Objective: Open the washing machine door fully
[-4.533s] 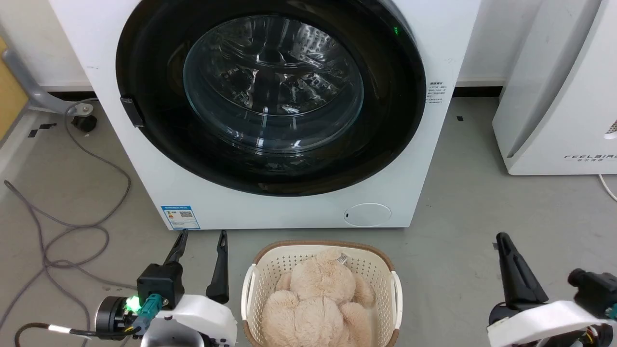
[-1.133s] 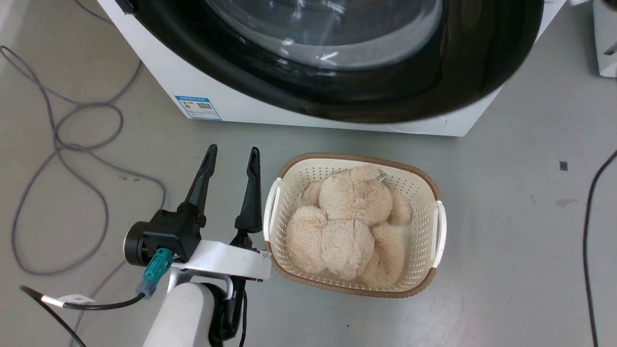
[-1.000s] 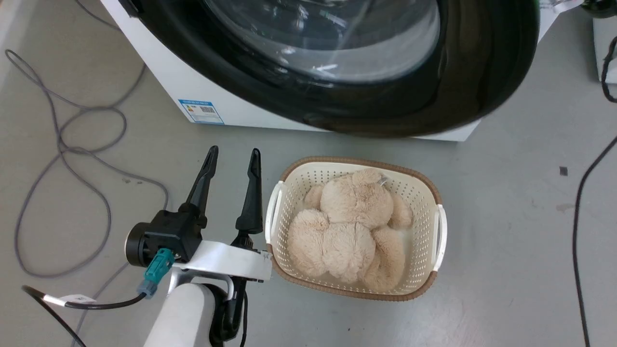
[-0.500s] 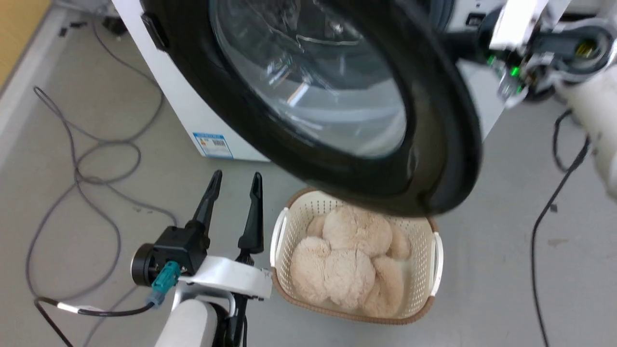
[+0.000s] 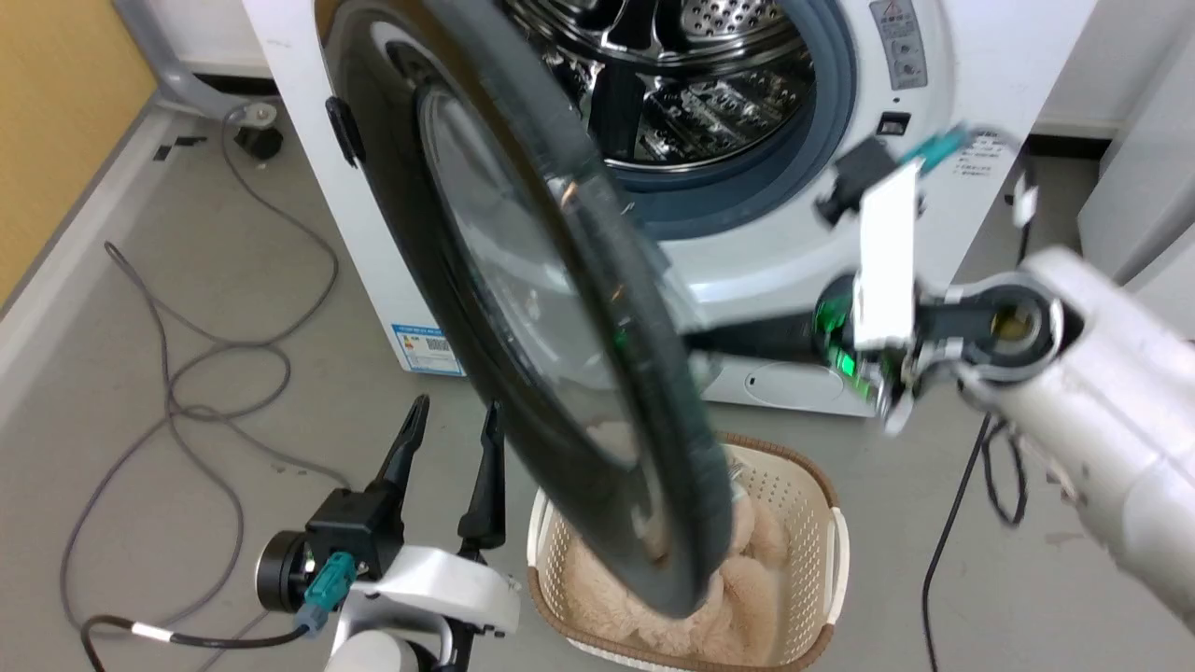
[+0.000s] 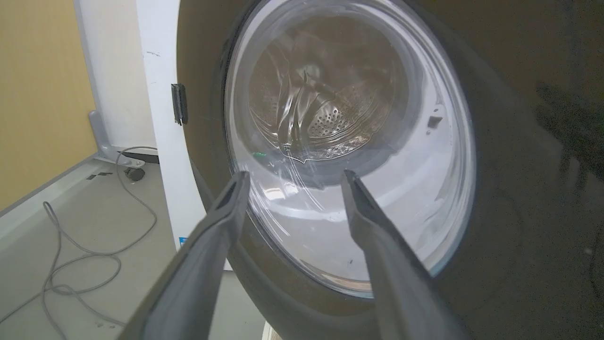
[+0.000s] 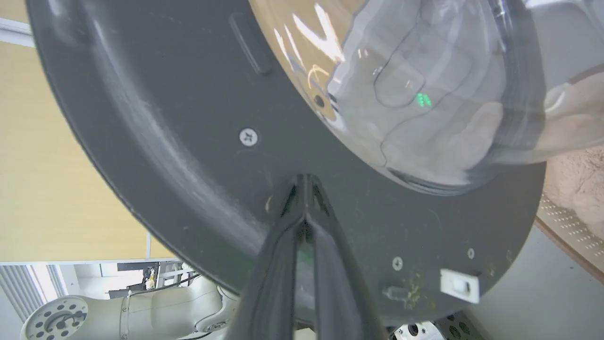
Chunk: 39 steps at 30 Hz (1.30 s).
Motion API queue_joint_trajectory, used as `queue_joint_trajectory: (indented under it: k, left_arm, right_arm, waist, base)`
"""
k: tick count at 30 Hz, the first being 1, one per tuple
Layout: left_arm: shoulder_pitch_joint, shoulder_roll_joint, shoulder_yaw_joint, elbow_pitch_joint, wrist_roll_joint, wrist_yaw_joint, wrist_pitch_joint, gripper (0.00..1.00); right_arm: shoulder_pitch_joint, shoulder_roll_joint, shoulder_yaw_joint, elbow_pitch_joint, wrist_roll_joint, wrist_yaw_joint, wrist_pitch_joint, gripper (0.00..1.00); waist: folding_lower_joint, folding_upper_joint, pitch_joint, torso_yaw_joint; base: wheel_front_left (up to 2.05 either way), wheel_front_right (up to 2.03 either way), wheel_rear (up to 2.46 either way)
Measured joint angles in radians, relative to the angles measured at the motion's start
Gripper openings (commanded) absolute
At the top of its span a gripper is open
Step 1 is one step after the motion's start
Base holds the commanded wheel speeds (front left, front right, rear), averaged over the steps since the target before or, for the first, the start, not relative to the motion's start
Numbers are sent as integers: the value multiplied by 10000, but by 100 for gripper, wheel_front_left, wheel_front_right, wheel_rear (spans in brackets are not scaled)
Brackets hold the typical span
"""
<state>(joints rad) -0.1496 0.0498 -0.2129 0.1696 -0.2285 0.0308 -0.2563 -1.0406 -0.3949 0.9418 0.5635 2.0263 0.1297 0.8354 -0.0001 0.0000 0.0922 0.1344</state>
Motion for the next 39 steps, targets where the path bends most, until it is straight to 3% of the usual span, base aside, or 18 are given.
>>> queue_joint_trajectory:
  k: [8, 12, 13, 14, 15, 23, 24, 25, 29, 31, 34, 39]
  left_arm:
    - [251, 12, 42, 86, 59, 0, 0, 100]
    - [267, 12, 82, 65, 58, 2, 0, 100]
    - [268, 12, 104, 61, 56, 6, 0, 100]
    - [278, 10, 130, 61, 56, 10, 0, 100]
    - [296, 13, 159, 59, 56, 12, 0, 100]
    - [478, 61, 163, 221, 69, -33, 0, 100]
    - [478, 61, 163, 221, 69, -33, 0, 100]
    - [479, 92, 165, 257, 69, -48, 0, 100]
    - [480, 184, 165, 274, 73, -48, 0, 100]
    - [495, 242, 171, 288, 84, -46, 0, 100]
    - [621, 274, 182, 303, 98, -46, 0, 100]
    - [713, 278, 171, 328, 98, -33, 0, 100]
  right_arm:
    - [869, -957, 1001, -1864, 999, 0, -1411, 0]
    - [1543, -1850, 734, -3147, 1503, 0, -4182, 0]
    - [1755, -1998, 562, -3402, 1509, 0, -4849, 6]
    - [1995, -2136, 359, -3634, 1511, 0, -5559, 50]
    - [2238, -2274, 182, -3870, 1538, 0, -6126, 100]
    - [4957, -3053, -846, -5394, 1467, -2, -9244, 100]
    - [4957, -3053, -846, -5394, 1467, -2, -9244, 100]
    - [5674, -3068, -1258, -5787, 1254, 0, -10113, 100]
    - [7247, -3156, -1893, -6069, 221, 0, -10886, 100]
    - [8138, -2974, -2723, -5770, -339, 0, -10926, 100]
    - [9346, -2382, -4397, -4870, -1983, 0, -10932, 100]
    - [10795, -924, -6938, -3446, -6278, 0, -10928, 100]
  waist:
    - [0, 0, -212, -107]
    - [0, 0, -230, -153]
    - [0, 0, -246, -175]
    - [0, 0, -273, -202]
    - [0, 0, -292, -245]
    - [0, 0, -506, -519]
    - [0, 0, -506, -519]
    - [0, 0, -539, -553]
    - [1, 0, -578, -580]
    - [0, 0, -606, -623]
    - [0, 0, -669, -723]
    - [1, 0, -712, -850]
  base:
    - [0, 0, 0]
    - [0, 0, 0]
    - [0, 0, 0]
    - [0, 0, 0]
    - [0, 0, 0]
    - [0, 0, 0]
    - [0, 0, 0]
    - [0, 0, 0]
    - [0, 0, 0]
    - [0, 0, 0]
    - [0, 0, 0]
    - [0, 0, 0]
